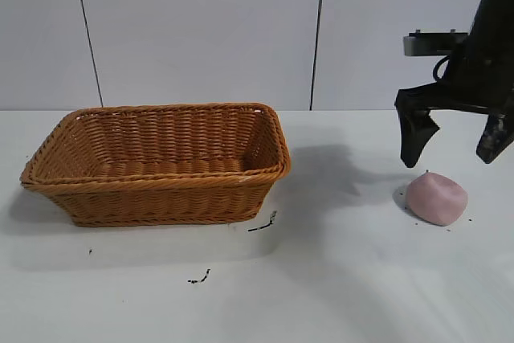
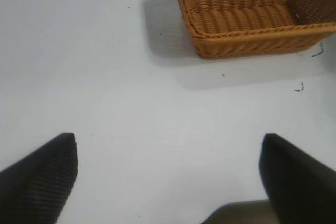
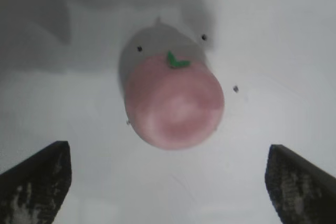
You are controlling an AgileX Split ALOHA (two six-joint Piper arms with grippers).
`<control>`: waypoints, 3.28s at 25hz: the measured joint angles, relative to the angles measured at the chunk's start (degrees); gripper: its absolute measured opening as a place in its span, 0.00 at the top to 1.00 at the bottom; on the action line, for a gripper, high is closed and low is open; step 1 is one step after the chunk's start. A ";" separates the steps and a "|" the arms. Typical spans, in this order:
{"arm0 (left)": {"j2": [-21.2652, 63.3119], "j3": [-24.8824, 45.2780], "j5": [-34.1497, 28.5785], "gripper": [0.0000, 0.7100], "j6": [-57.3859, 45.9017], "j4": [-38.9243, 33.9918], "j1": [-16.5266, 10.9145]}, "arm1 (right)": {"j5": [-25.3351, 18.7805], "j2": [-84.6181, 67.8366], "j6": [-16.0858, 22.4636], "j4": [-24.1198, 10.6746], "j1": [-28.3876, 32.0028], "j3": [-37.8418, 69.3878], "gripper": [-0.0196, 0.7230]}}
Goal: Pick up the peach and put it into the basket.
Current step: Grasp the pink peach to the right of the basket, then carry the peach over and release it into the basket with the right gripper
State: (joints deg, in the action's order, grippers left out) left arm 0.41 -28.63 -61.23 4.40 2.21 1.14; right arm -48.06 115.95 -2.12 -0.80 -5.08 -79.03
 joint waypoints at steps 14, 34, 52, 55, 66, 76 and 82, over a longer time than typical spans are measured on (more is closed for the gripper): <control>0.00 0.00 0.00 0.03 0.00 0.00 0.00 | 3.05 5.53 0.16 0.02 0.00 -0.02 0.05; 0.00 0.00 0.00 0.03 0.00 0.00 0.00 | -3.44 -0.55 0.11 -0.16 0.00 -8.74 0.93; 0.00 0.00 0.00 0.03 0.00 0.00 0.00 | -15.21 2.88 1.42 0.45 -16.87 -38.07 0.94; 0.00 0.00 0.00 0.03 0.00 0.00 0.00 | -15.35 6.73 1.42 0.80 -23.06 -42.53 0.94; 0.00 0.00 0.00 0.03 0.00 0.00 0.00 | -6.55 22.70 1.26 0.37 -32.43 -45.03 0.94; 0.00 0.00 0.00 0.03 0.00 0.00 0.00 | -5.64 25.88 0.37 0.43 -32.48 -45.36 0.15; 0.00 0.00 0.00 0.03 0.00 0.00 0.00 | -10.27 23.52 -0.72 0.80 -32.48 -51.04 0.05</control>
State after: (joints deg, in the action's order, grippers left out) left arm 0.41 -28.63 -61.23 4.40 2.21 1.14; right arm -58.33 139.46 -2.84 0.00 -37.55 -130.07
